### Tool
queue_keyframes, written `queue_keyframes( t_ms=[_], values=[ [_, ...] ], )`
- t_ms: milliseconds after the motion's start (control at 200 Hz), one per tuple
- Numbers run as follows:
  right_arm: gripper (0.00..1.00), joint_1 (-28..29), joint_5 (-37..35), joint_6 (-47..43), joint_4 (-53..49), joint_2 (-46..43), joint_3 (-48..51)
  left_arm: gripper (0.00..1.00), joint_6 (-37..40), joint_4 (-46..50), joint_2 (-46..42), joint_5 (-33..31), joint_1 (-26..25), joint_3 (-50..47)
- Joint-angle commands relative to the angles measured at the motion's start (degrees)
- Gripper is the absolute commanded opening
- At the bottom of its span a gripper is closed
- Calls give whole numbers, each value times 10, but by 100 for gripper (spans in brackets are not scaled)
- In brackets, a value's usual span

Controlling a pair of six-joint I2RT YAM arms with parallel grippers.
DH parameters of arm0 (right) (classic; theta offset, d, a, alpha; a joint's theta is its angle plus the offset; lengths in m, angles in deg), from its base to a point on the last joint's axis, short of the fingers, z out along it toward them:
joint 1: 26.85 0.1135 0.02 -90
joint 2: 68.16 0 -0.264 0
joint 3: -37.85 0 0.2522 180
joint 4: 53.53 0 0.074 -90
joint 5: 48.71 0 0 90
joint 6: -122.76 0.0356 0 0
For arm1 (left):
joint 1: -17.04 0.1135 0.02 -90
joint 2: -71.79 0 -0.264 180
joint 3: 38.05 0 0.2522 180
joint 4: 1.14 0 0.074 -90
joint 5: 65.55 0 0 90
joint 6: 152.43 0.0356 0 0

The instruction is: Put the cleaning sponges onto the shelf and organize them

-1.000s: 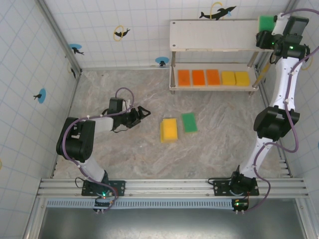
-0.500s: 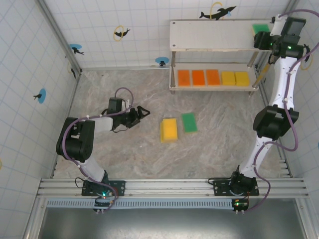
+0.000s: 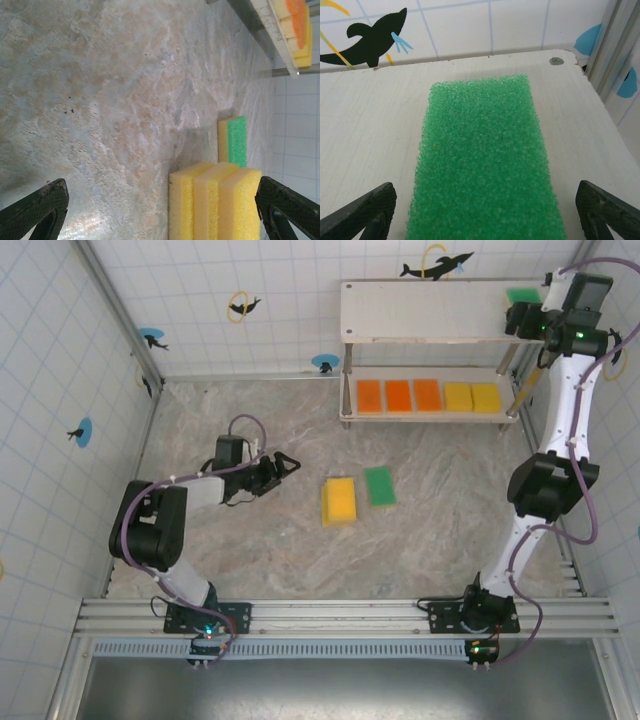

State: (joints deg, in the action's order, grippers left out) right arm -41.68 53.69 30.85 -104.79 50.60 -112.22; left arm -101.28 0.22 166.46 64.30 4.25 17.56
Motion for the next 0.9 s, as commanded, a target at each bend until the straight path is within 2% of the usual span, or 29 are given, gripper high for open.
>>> queue_keyframes(
  t_ms=[0,65,275,461,731,896],
  values=[
    [97,-20,34,19,10,-57,19,98,4,8,-38,-2,4,-13],
    [100,-29,46,26,15,-71,35,97,4,13,-55,-5,4,-20],
    [99,-36,22,42,8,-136,90,98,2,39,-112,-26,3,-47],
    [99,-1,-9,50,-11,-223,154,98,-2,45,-134,-30,5,-54],
    [99,139,-124,30,-43,-355,304,98,1,62,-141,-38,4,-49],
    [99,234,-173,65,-67,-398,395,98,2,63,-141,-39,4,-51]
  ],
)
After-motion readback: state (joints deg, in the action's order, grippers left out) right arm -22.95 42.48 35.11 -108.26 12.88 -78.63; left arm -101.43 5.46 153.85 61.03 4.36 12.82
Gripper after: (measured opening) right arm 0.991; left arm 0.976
